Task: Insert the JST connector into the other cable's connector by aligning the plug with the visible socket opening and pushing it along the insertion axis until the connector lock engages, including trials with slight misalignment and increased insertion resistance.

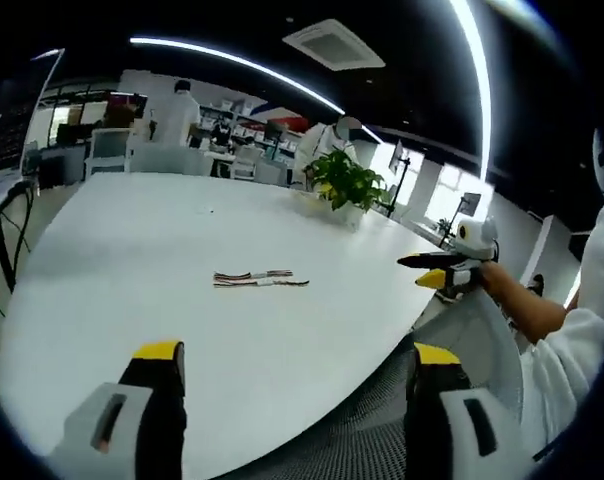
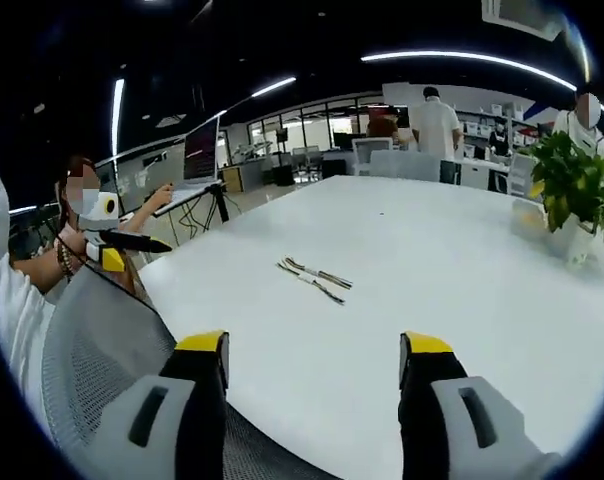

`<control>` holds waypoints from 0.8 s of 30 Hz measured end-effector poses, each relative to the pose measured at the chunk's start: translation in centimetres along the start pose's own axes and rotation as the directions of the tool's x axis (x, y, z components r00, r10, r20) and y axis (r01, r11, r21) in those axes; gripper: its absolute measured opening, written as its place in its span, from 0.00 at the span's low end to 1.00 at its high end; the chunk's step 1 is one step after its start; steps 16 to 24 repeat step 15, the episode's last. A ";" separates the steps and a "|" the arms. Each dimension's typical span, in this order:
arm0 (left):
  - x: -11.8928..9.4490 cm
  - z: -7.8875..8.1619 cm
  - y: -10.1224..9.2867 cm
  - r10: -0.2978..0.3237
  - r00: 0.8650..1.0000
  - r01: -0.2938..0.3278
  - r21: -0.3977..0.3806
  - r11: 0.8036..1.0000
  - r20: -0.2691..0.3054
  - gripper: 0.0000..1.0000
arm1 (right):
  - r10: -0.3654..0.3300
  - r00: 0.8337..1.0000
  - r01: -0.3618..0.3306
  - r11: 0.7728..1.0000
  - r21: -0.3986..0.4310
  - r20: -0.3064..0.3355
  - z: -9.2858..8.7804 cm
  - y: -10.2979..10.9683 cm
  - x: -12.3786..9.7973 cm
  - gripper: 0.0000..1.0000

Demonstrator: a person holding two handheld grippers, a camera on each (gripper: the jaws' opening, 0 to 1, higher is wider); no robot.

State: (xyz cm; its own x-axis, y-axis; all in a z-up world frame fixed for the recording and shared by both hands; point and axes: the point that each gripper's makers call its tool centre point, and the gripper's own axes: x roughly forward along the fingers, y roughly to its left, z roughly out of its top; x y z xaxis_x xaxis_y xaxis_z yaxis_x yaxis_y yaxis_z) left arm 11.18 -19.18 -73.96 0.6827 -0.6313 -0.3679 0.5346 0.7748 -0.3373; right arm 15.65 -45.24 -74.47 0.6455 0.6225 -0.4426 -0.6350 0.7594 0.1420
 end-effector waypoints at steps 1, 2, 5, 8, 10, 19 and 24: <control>0.2 -0.4 -0.2 -0.003 1.000 0.003 -0.007 1.000 -0.004 0.90 | -0.011 0.999 0.010 1.000 -0.021 -0.034 -0.6 -0.1 0.0 0.66; 0.3 -0.7 -0.3 -0.003 1.000 0.003 -0.009 1.000 -0.011 0.90 | -0.030 0.998 0.028 0.999 -0.046 -0.048 -0.9 -0.4 0.0 0.65; 0.7 -1.5 -0.7 -0.003 1.000 0.002 -0.011 1.000 -0.026 0.90 | -0.041 0.999 0.040 0.999 -0.024 -0.030 -1.0 -0.7 -0.2 0.65; 0.7 -2.1 -0.8 -0.003 0.999 0.002 -0.025 1.000 -0.035 0.90 | -0.040 0.999 0.040 0.999 0.008 -0.036 -1.7 -0.9 -0.1 0.64; 0.7 -2.0 -0.5 0.004 1.000 -0.005 -0.059 0.998 -0.020 0.89 | -0.044 0.997 0.044 0.999 0.004 -0.063 -2.7 -0.9 0.0 0.63; 1.0 -2.2 0.0 0.020 1.000 -0.020 -0.094 0.995 0.001 0.85 | -0.029 0.998 0.030 0.999 0.019 -0.051 -2.8 -0.8 0.0 0.62; 1.0 -2.2 0.0 0.020 1.000 -0.020 -0.094 0.995 0.001 0.85 | -0.029 0.998 0.030 0.999 0.019 -0.051 -2.8 -0.8 0.0 0.62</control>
